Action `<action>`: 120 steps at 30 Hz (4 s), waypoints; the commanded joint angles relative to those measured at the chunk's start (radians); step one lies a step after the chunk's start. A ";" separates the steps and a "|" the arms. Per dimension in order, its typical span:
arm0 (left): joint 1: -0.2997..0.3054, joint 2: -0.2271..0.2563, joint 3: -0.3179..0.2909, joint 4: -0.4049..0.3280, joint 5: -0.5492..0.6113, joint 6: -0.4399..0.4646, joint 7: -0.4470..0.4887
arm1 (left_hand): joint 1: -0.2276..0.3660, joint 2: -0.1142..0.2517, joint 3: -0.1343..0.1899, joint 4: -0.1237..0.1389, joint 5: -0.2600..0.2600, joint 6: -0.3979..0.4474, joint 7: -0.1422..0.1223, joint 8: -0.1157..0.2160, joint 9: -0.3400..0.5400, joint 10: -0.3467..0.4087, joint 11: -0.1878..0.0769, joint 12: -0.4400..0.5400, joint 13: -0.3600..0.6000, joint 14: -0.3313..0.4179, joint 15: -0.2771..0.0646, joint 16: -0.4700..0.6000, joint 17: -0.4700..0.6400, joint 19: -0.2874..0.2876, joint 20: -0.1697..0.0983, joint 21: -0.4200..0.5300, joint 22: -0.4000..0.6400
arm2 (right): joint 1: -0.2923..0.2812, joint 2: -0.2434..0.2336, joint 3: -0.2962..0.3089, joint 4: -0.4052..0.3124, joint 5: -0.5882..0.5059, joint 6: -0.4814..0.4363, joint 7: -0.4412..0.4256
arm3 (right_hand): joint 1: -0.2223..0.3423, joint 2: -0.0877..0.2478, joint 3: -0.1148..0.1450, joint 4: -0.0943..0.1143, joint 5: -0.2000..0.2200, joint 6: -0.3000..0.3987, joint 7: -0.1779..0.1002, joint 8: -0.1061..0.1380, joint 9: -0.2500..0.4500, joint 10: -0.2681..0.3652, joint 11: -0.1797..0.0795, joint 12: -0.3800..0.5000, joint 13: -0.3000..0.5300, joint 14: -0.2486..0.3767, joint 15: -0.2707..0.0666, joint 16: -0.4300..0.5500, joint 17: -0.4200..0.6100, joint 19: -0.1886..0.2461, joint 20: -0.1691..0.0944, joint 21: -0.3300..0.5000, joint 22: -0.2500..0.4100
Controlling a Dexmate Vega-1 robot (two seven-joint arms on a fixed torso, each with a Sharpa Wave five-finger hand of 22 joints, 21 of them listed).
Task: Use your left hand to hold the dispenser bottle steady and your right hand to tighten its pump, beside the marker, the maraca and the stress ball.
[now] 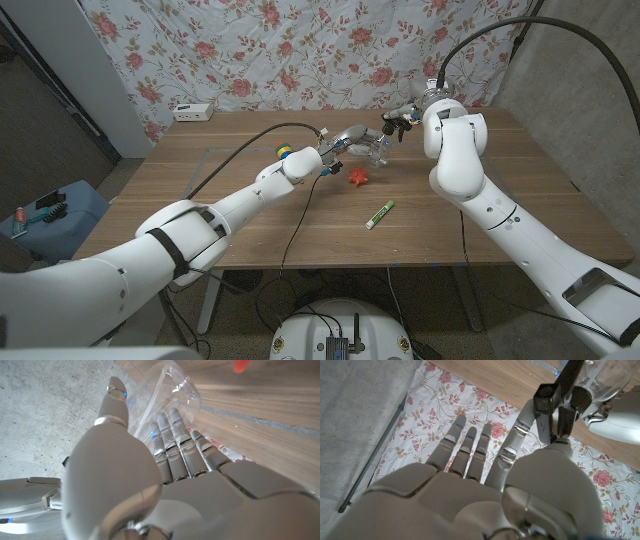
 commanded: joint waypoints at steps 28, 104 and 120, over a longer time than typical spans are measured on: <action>0.069 0.066 -0.026 -0.148 0.008 0.039 0.018 | -0.017 0.124 0.147 0.141 0.006 0.221 -0.058 0.005 0.006 0.076 -0.070 0.004 0.003 0.064 -0.119 0.003 0.003 0.000 -0.072 0.000 0.002 | -0.077 0.002 0.098 -0.089 -0.007 0.117 0.006 | -0.089 -0.053 -0.064 0.038 -0.002 -0.175 -0.009 -0.062 -0.001 -0.076 0.026 -0.068 0.003 -0.051 -0.002 -0.051 0.009 -0.024 0.029 -0.013 0.005; 0.081 0.071 -0.049 -0.155 -0.041 0.063 -0.014 | -0.023 0.122 0.149 0.140 0.007 0.221 -0.059 0.003 0.006 0.076 -0.070 0.003 0.001 0.064 -0.116 0.002 0.002 0.000 -0.072 0.000 0.002 | -0.014 -0.482 0.236 -0.072 0.584 0.567 -0.414 | 0.201 -0.060 -0.001 -0.132 0.024 -0.766 -0.101 -0.200 0.030 -0.465 -0.121 -0.063 0.014 -0.334 -0.107 -0.058 0.010 -0.230 -0.129 -0.009 0.002; 0.103 0.094 -0.058 -0.198 -0.044 0.084 -0.006 | -0.024 0.122 0.150 0.141 0.007 0.218 -0.060 0.001 0.006 0.076 -0.069 0.003 0.001 0.068 -0.116 0.004 0.002 0.000 -0.071 0.000 0.002 | -0.015 -0.515 0.233 -0.024 0.588 0.689 -0.546 | 0.266 -0.071 -0.003 -0.164 0.017 -0.771 -0.102 -0.197 0.031 -0.474 -0.157 -0.065 0.014 -0.335 -0.128 -0.056 0.010 -0.241 -0.121 -0.014 0.002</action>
